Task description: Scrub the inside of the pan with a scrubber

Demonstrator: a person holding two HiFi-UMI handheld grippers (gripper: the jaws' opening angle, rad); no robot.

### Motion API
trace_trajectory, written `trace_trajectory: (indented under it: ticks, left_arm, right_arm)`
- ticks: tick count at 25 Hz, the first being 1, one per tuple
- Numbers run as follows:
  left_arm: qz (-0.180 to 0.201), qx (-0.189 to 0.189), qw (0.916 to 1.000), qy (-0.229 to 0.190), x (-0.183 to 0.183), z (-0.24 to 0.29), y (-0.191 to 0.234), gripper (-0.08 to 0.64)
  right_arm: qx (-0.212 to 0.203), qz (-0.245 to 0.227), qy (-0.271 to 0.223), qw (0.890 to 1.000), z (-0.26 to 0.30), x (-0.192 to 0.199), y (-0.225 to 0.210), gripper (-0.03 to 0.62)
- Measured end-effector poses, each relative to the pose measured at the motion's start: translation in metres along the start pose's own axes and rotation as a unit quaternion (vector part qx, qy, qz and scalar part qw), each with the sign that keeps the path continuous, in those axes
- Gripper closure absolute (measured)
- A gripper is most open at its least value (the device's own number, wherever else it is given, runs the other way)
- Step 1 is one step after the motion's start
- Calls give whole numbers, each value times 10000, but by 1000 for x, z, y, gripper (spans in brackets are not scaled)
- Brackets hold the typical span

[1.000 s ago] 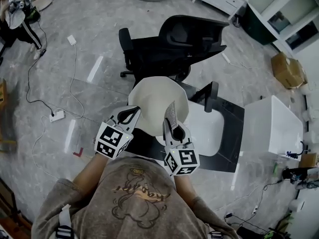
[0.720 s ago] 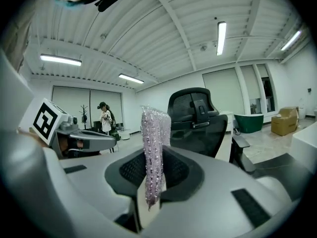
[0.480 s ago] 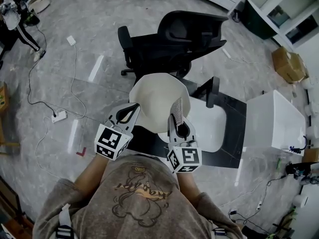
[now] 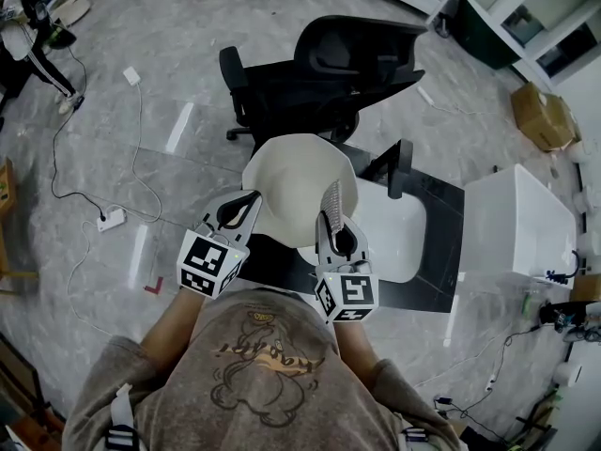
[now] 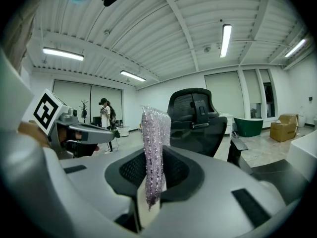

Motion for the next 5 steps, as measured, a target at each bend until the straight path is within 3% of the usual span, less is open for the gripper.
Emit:
trace_trajectory:
  ticks: [5]
  left_arm:
    - [-14,-22,9999,97,5,0,1,541]
  right_arm:
    - [1,-28,9,10000,-1,2,1,518]
Point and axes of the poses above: the fingertips, and each gripper's own axes: z forward along the fingers, y to its left, x out of its underside, the point moved 1 cm from there along -z, backward along the fingers, and after that the axes turned 10 degrees about z, right-handed, at the moved point
